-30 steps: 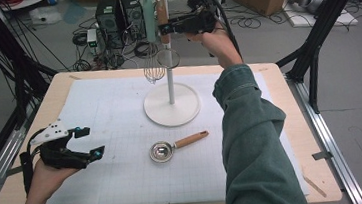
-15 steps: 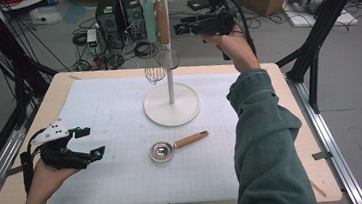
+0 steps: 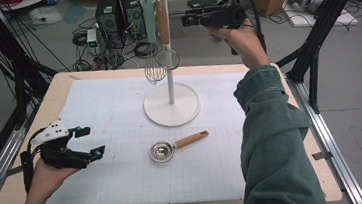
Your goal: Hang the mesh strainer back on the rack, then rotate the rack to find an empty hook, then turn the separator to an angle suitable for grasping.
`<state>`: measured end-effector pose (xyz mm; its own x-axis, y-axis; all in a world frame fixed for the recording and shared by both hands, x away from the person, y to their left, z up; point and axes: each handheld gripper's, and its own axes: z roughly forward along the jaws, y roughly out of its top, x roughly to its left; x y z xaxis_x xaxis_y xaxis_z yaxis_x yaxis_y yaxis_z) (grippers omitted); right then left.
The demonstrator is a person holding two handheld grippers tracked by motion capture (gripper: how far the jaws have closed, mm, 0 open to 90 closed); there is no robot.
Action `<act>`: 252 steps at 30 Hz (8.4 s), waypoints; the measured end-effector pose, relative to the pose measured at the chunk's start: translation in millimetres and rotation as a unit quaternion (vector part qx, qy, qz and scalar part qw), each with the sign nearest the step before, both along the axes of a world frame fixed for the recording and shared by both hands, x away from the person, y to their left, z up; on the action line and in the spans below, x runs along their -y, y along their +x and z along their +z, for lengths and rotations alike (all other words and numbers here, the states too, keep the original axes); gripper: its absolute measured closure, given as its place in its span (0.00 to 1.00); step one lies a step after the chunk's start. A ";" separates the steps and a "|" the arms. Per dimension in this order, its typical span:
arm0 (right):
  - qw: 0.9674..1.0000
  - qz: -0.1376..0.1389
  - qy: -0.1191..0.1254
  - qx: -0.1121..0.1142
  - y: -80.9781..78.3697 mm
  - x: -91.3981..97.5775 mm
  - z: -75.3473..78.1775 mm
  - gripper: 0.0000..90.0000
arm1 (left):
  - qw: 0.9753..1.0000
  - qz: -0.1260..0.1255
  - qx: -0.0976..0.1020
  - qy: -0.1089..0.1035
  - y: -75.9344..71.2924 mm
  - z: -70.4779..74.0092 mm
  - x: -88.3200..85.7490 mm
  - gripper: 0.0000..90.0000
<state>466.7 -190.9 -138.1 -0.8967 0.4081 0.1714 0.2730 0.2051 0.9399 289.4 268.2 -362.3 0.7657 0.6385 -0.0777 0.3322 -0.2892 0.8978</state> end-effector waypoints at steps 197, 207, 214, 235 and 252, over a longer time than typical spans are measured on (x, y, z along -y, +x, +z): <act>0.998 -0.065 -0.001 -0.008 -179.2 100.0 -234.5 0.31 | 0.985 -0.161 -0.022 0.058 39.4 -4.5 139.4 0.34; 0.998 -0.055 -0.011 -0.006 -182.9 107.1 -237.0 0.31 | 0.981 -0.174 -0.042 0.074 54.5 -17.5 170.9 0.43; 0.998 -0.050 -0.031 -0.003 -181.3 104.8 -241.9 0.31 | 0.979 -0.179 -0.054 0.081 64.6 -29.5 184.6 0.47; 0.998 -0.057 -0.037 -0.014 -181.0 104.5 -245.6 0.31 | 0.969 -0.189 -0.088 0.132 77.1 -59.2 216.9 0.64; 0.997 -0.057 -0.044 -0.018 -178.9 102.4 -248.0 0.31 | 0.966 -0.178 -0.090 0.166 79.7 -69.2 223.0 0.71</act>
